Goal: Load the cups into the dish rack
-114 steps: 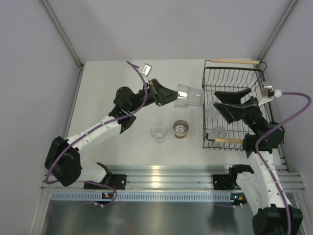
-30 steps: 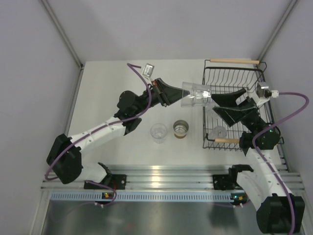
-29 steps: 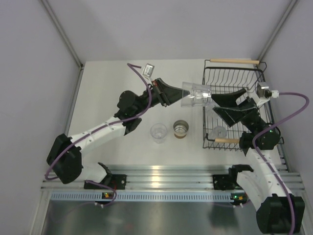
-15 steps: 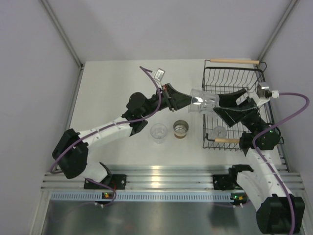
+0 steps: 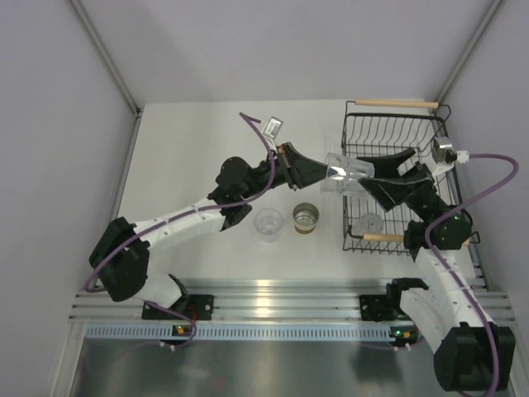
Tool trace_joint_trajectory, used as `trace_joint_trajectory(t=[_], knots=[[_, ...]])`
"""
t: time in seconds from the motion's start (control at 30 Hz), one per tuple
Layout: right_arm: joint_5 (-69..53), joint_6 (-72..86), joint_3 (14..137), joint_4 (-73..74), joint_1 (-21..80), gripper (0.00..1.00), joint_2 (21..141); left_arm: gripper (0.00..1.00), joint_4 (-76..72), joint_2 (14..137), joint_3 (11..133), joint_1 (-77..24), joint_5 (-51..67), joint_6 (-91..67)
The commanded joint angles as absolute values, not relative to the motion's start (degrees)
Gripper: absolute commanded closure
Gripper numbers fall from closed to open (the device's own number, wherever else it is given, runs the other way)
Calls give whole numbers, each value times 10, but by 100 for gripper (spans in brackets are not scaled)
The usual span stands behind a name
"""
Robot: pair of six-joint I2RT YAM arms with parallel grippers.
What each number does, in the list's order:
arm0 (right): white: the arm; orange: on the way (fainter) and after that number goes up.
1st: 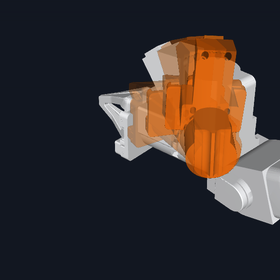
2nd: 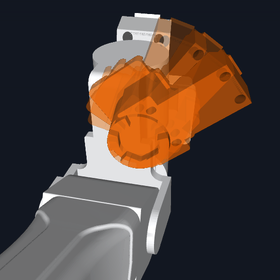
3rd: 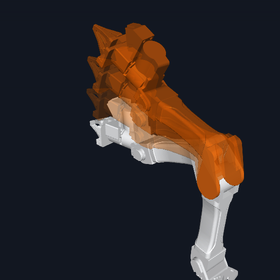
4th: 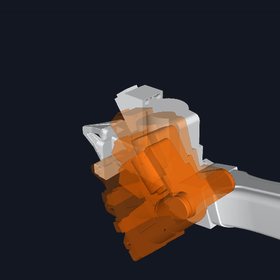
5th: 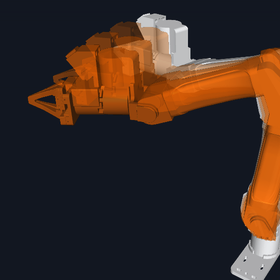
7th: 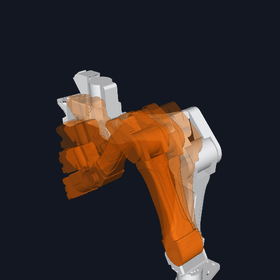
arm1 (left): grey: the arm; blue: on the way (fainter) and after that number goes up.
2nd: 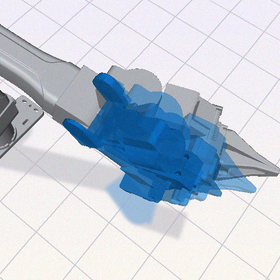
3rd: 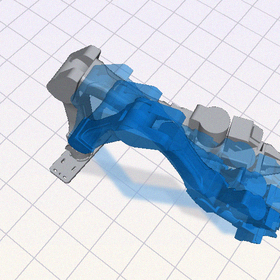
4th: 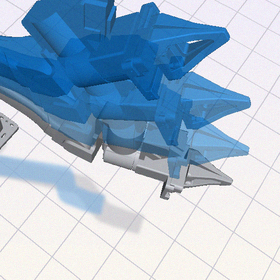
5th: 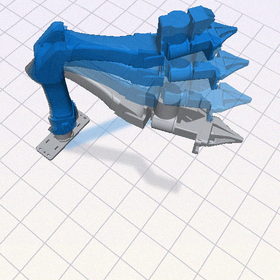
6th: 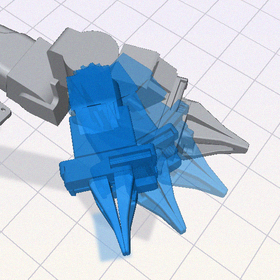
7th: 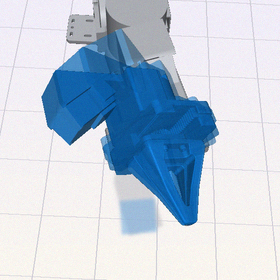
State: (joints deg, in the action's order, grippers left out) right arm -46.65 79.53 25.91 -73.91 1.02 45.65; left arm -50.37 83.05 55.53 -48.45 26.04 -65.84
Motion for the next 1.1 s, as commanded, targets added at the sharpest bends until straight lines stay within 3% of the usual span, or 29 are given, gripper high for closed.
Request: trace_joint_trajectory(t=[0.0,0.1,0.27,0.37,0.4,0.47,0.53,0.67,0.7,0.8,1.0,1.07], knots=[[-471,787,258,-797,18,1,463,100,-544,836,600,-487,257,-656],[-472,786,256,-799,18,4,466,100,-544,853,613,-488,258,-657],[-478,784,258,-802,18,31,470,100,-544,863,616,-488,258,-651],[-483,783,259,-808,18,58,472,100,-544,868,614,-488,260,-650],[-482,782,259,-801,18,89,472,100,-543,869,614,-488,262,-649],[-480,773,258,-791,18,100,469,100,-527,871,615,-488,262,-640],[-477,763,256,-781,18,100,463,100,-511,868,613,-488,257,-626],[-474,703,264,-687,18,100,435,70,-479,851,598,-487,248,-605],[-473,684,272,-655,18,100,419,57,-473,841,595,-487,245,-594],[-462,596,294,-507,18,100,396,43,-437,823,584,-486,234,-569],[-432,477,343,-328,18,100,374,27,-379,774,555,-476,222,-529],[-414,427,364,-251,18,100,377,27,-343,755,540,-475,215,-514]])
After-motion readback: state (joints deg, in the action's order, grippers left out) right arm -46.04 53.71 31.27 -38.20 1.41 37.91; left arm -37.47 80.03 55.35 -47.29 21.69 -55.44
